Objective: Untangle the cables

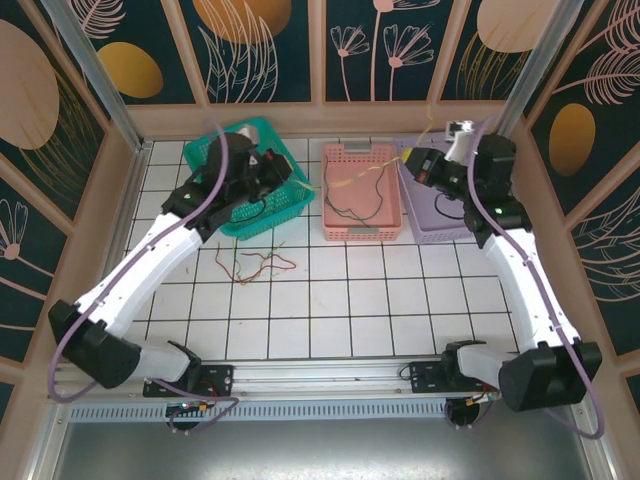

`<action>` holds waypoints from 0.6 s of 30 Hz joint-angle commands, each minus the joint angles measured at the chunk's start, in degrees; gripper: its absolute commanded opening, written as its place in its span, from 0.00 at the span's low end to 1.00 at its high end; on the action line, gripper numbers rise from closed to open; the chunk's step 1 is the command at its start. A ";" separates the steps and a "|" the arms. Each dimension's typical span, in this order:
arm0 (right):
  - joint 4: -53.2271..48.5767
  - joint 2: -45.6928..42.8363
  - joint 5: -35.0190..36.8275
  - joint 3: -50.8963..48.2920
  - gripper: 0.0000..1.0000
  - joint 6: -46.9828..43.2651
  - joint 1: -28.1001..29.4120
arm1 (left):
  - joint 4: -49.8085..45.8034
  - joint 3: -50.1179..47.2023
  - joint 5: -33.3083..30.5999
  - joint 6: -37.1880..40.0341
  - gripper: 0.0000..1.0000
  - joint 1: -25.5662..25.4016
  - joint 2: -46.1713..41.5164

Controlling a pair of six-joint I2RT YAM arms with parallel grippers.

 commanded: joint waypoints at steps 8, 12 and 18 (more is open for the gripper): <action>8.82 3.88 6.61 6.85 0.00 -1.74 -4.98 | 17.20 -15.97 11.97 -19.57 0.01 -0.91 0.69; -4.45 8.50 10.64 16.41 0.00 -15.12 -6.02 | 10.52 -13.10 10.14 -15.94 0.50 -0.97 0.95; -14.26 10.13 31.79 19.58 0.00 -23.04 -6.13 | 4.91 -11.67 4.81 -11.68 0.61 -0.97 -0.66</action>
